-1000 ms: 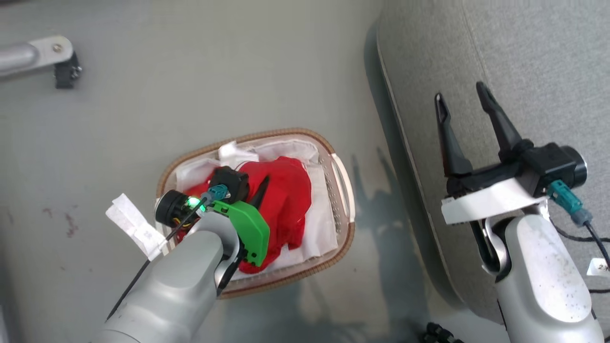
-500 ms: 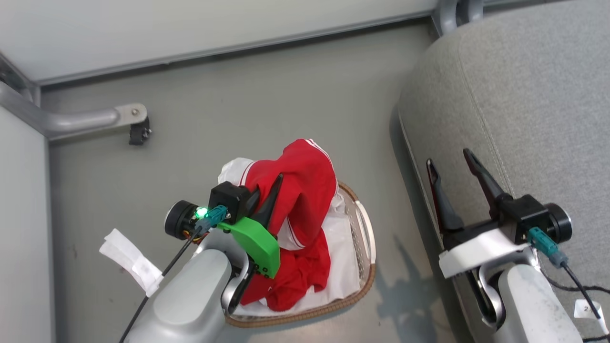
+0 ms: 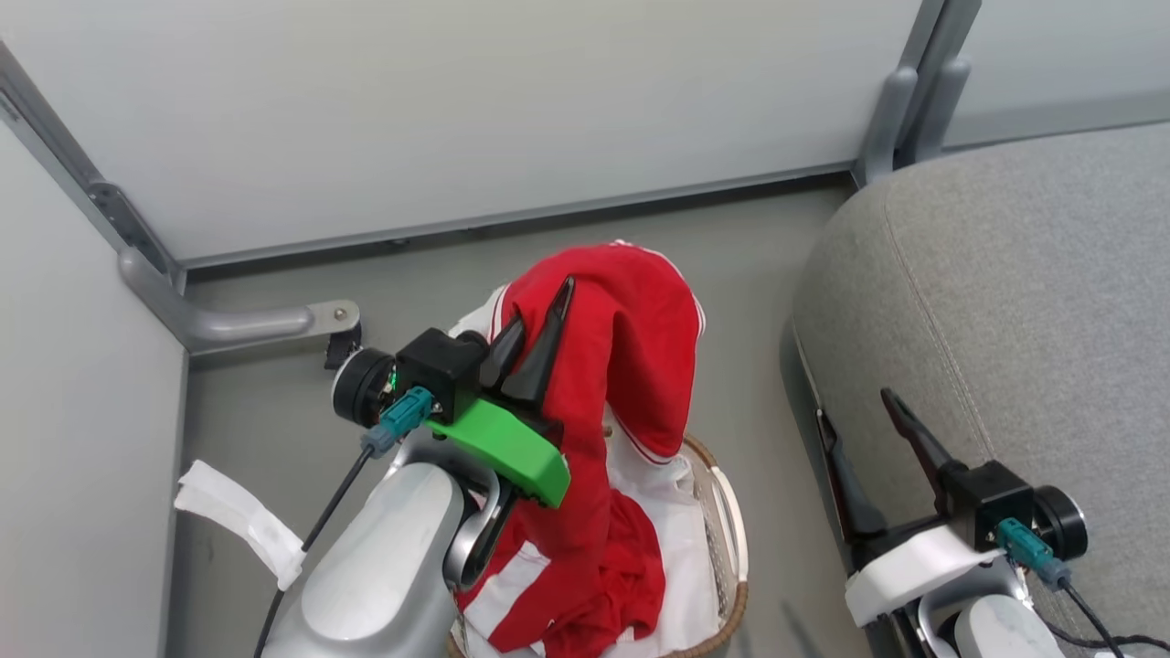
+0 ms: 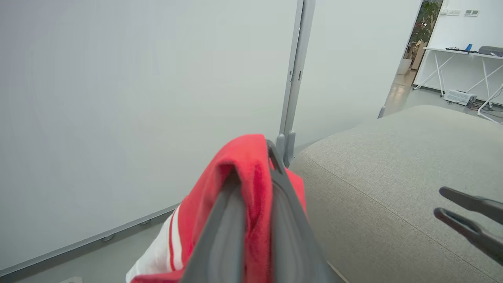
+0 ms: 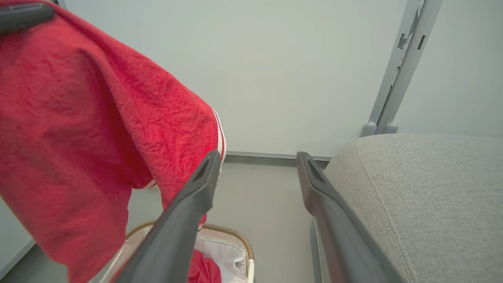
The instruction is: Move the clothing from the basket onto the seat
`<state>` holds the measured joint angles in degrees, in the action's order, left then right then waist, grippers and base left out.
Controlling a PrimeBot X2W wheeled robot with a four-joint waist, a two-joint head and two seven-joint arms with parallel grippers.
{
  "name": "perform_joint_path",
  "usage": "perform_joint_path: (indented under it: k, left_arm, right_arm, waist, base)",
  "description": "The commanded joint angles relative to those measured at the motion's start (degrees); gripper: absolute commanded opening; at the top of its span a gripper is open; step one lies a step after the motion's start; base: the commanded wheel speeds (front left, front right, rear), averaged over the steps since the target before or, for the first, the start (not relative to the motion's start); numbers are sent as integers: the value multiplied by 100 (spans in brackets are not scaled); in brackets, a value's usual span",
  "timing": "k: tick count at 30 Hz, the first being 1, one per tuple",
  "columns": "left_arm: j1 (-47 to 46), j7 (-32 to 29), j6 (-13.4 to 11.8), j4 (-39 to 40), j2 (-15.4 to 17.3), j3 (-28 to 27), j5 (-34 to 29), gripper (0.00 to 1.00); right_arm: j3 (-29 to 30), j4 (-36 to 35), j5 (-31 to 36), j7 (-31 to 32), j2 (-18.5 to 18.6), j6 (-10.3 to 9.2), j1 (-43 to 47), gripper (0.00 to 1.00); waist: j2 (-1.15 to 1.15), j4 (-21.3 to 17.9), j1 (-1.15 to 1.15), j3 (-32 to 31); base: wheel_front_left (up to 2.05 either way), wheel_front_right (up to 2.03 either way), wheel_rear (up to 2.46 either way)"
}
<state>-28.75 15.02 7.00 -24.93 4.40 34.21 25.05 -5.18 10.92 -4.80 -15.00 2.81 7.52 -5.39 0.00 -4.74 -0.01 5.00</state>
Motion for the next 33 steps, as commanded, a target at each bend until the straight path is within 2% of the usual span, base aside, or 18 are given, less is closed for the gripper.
perform_joint_path:
  k: [1, 14, 25, 33]
  left_arm:
    - [74, 23, 9, 139, -26, -70, -23, 0]
    - [-4, 22, 51, 890, -128, -168, -50, 0]
    - [-234, 22, 50, 1097, -146, 212, 146, 0]
    - [-388, 22, 11, 1198, -144, 566, 317, 0]
  right_arm:
    - [-23, 28, 22, -26, 24, -7, 126, 100]
    - [-477, 221, 305, -26, 23, -7, 306, 100]
    - [-1383, 742, 360, -26, 31, -7, -825, 100]
    - [-1689, 1388, 454, -26, 26, -7, -1645, 100]
  waist:
    - [0, 119, 1, -242]
    - [0, 258, 1, -371]
    - [0, 578, 1, -192]
    - [0, 831, 1, -60]
  base:
    - [0, 0, 0]
    - [0, 0, 0]
    - [0, 0, 0]
    - [0, 0, 0]
